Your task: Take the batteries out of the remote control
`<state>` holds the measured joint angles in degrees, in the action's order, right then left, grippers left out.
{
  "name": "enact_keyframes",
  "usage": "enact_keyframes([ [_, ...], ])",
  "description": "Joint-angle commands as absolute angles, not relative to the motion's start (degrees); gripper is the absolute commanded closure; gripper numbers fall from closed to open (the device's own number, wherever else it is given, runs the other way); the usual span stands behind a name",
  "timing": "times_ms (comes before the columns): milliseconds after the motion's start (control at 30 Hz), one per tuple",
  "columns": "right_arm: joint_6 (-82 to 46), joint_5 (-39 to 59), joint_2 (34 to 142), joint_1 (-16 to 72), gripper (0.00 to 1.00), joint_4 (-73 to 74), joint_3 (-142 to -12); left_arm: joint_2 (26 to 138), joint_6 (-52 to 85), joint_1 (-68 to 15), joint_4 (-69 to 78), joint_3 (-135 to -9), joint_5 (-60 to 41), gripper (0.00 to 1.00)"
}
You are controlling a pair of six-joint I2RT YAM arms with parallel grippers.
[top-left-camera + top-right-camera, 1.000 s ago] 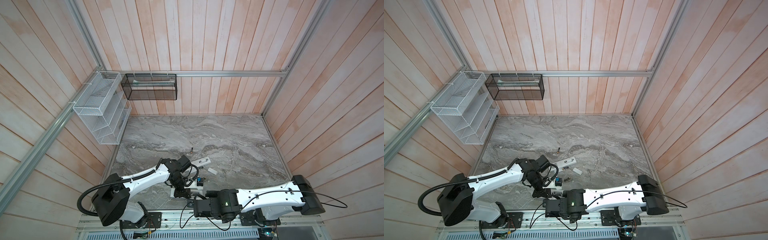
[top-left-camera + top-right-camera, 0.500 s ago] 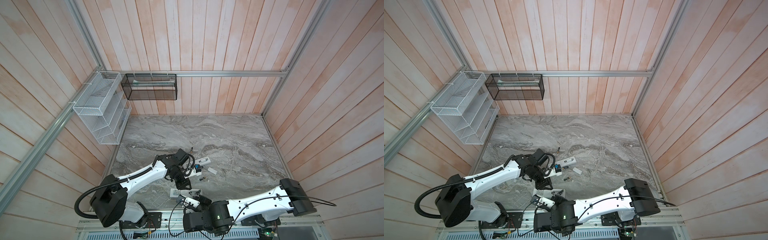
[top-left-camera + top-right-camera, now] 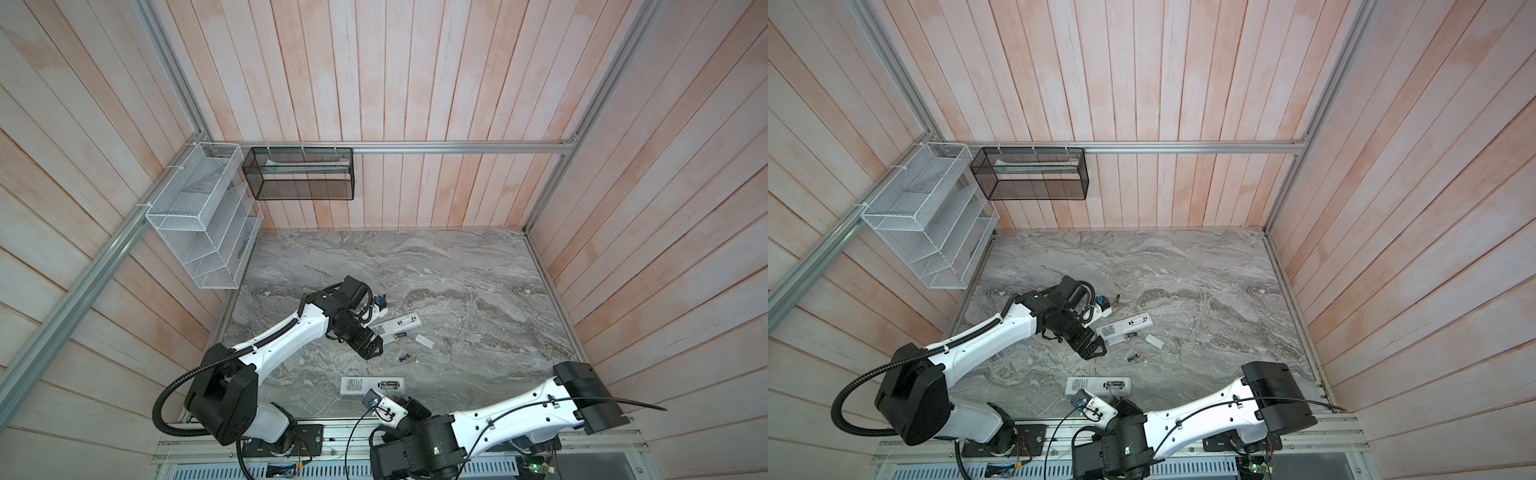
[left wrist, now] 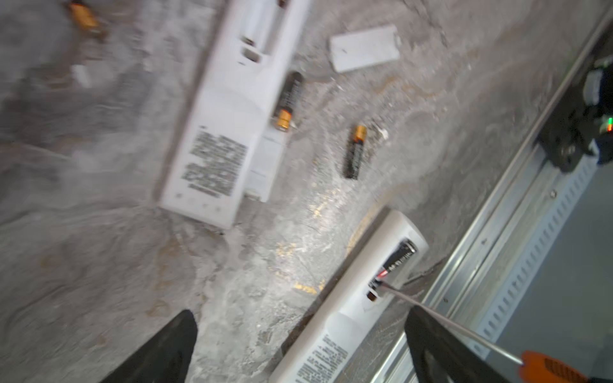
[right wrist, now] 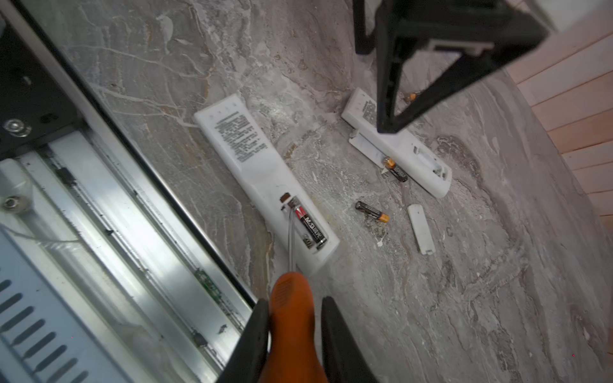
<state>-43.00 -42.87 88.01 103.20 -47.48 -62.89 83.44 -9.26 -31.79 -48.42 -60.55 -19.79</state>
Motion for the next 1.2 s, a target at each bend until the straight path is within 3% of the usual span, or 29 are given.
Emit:
enact_keyframes([
  [0, -46.79, -42.12, 78.52, 99.07, 1.00, -57.39, -59.55, 80.66, -2.85, -26.22, -48.46, -63.51, -16.82, 0.00],
  [167, -35.42, -36.66, 65.97, 87.28, 1.00, -48.21, -56.46, 79.87, -0.42, -22.78, -46.48, -62.78, -19.33, 0.00],
  [333, -24.67, -28.92, 61.18, 78.23, 1.00, -39.35, -55.96, 79.62, 0.58, -22.68, -47.05, -59.48, -21.86, 0.00],
  [467, -25.90, -22.56, 57.60, 69.67, 1.00, -34.42, -52.21, 77.22, 1.63, -22.83, -45.52, -57.47, -21.20, 0.00],
  [633, -27.59, -9.12, 47.04, 49.18, 1.00, -14.01, -40.07, 73.56, 7.39, -20.54, -38.07, -55.28, -22.46, 0.00],
  [867, -16.15, 10.54, 47.11, 17.97, 1.00, 0.64, -31.00, 65.24, 13.45, -14.35, -20.22, -47.47, -17.32, 0.00],
  [900, -15.50, 13.34, 48.07, 15.07, 0.96, 2.60, -29.67, 65.00, 12.96, -13.61, -19.98, -47.55, -17.04, 0.00],
  [933, -14.61, 15.53, 49.23, 13.25, 0.85, 3.56, -28.90, 64.76, 12.18, -13.30, -19.91, -47.59, -16.10, 0.00],
  [1033, -9.80, 21.58, 52.43, 12.93, 0.63, 3.03, -27.94, 64.29, 10.26, -11.92, -19.45, -47.25, -13.42, 0.00],
  [1167, -5.02, 18.12, 51.49, 11.96, 0.33, 0.59, -26.97, 63.29, 10.94, -7.26, -17.01, -44.79, -12.45, 0.00],
])
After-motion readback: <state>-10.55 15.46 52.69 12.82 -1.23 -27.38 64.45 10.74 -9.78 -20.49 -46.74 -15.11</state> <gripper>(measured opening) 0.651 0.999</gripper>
